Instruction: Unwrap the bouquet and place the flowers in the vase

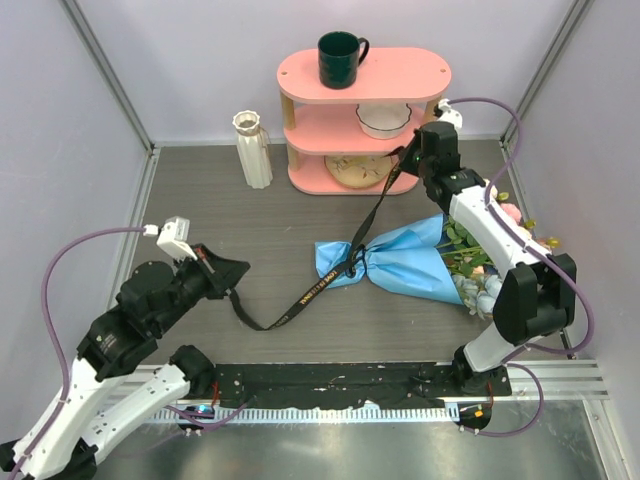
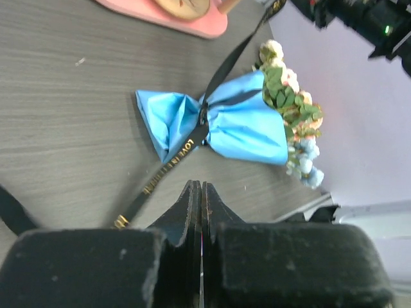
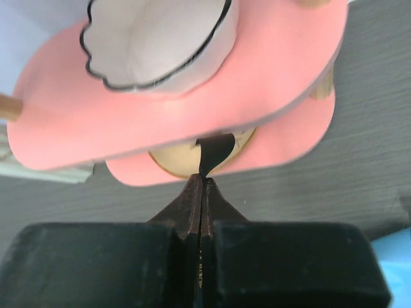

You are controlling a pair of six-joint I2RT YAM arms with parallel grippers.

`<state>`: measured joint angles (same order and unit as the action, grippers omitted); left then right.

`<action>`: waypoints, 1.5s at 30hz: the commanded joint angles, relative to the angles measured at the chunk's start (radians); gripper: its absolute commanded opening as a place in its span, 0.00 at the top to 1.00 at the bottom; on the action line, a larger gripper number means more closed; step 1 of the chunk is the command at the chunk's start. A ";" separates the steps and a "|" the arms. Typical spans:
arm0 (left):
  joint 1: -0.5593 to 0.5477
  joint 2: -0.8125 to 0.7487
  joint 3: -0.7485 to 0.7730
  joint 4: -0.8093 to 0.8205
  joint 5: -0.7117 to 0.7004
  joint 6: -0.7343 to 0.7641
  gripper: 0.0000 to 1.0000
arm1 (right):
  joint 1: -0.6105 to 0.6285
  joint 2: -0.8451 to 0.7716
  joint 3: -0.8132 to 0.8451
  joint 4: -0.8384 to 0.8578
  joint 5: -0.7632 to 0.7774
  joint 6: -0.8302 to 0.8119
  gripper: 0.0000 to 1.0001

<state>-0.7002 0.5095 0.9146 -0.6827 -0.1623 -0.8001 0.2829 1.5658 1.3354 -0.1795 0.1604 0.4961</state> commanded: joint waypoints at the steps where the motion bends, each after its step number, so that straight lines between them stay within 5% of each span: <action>1: 0.001 -0.048 -0.006 -0.106 0.083 0.003 1.00 | -0.047 0.020 0.102 0.094 0.071 0.050 0.99; 12: 0.002 0.026 -0.045 -0.080 0.159 0.001 1.00 | -0.145 0.094 0.180 0.115 0.166 0.013 0.99; 17: 0.001 0.118 -0.130 0.087 0.338 -0.039 0.60 | -0.180 0.230 0.347 0.028 0.071 -0.070 0.99; 21: 0.002 0.239 -0.163 0.291 0.437 -0.063 0.42 | -0.186 0.284 0.501 -0.219 -0.002 -0.087 0.56; 24: 0.001 0.413 -0.119 0.385 0.486 -0.054 0.36 | -0.168 0.176 0.328 -0.285 -0.105 -0.079 0.40; 27: 0.001 0.617 -0.028 0.440 0.520 -0.016 0.37 | -0.076 -0.045 0.027 -0.186 -0.133 -0.097 0.36; 29: 0.002 0.728 0.067 0.454 0.526 0.013 0.49 | 0.004 -0.177 -0.115 -0.161 -0.093 -0.122 0.36; 33: 0.001 0.957 0.196 0.509 0.552 0.012 0.66 | 0.175 -0.311 -0.296 -0.074 -0.146 -0.099 0.56; 37: 0.001 1.151 0.256 0.603 0.550 -0.025 0.76 | 0.194 -0.322 -0.436 0.026 -0.275 -0.033 0.79; 45: -0.005 1.334 0.297 0.589 0.514 -0.021 0.76 | 0.202 -0.227 -0.512 0.095 -0.303 -0.053 0.79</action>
<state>-0.7002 1.8244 1.1782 -0.1207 0.3630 -0.8345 0.4805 1.3132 0.8291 -0.1825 -0.1032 0.4469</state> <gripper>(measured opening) 0.260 0.207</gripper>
